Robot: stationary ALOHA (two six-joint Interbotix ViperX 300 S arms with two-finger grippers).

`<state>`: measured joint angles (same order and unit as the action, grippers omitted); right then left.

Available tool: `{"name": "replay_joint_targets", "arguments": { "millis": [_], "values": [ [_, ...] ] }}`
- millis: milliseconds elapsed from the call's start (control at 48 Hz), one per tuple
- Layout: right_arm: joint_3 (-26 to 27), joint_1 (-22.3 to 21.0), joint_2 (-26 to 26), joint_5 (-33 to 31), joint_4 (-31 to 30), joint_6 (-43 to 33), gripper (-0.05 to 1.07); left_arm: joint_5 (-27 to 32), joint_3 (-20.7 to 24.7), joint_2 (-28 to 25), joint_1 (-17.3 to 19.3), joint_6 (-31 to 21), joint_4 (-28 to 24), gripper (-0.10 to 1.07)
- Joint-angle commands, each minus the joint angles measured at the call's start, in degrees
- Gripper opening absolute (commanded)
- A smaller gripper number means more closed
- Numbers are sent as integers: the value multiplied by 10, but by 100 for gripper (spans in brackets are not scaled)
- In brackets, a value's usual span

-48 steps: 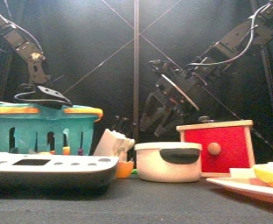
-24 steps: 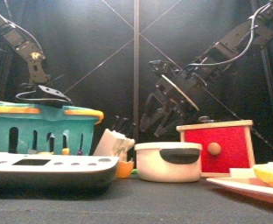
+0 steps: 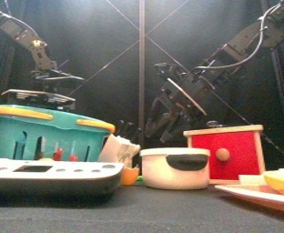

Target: Grab green sushi roll

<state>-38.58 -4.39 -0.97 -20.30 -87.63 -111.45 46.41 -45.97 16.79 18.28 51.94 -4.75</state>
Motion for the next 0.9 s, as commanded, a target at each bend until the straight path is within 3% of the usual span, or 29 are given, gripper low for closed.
{"name": "replay_joint_targets", "arguments": {
  "millis": [0,375,542,750,875],
  "values": [
    [13,-4,11,1,-1,2,101,-11,15,33,10,-9,-2,67],
    [15,-3,27,10,-1,2,101,-23,-12,131,34,-27,-1,67],
    [17,-3,27,10,-1,2,101,-62,-16,160,33,-62,10,67],
    [13,1,32,10,-1,2,101,-82,-3,186,30,-192,93,66],
    [11,1,39,10,-1,1,101,-88,4,195,26,-275,113,66]
  ]
}}
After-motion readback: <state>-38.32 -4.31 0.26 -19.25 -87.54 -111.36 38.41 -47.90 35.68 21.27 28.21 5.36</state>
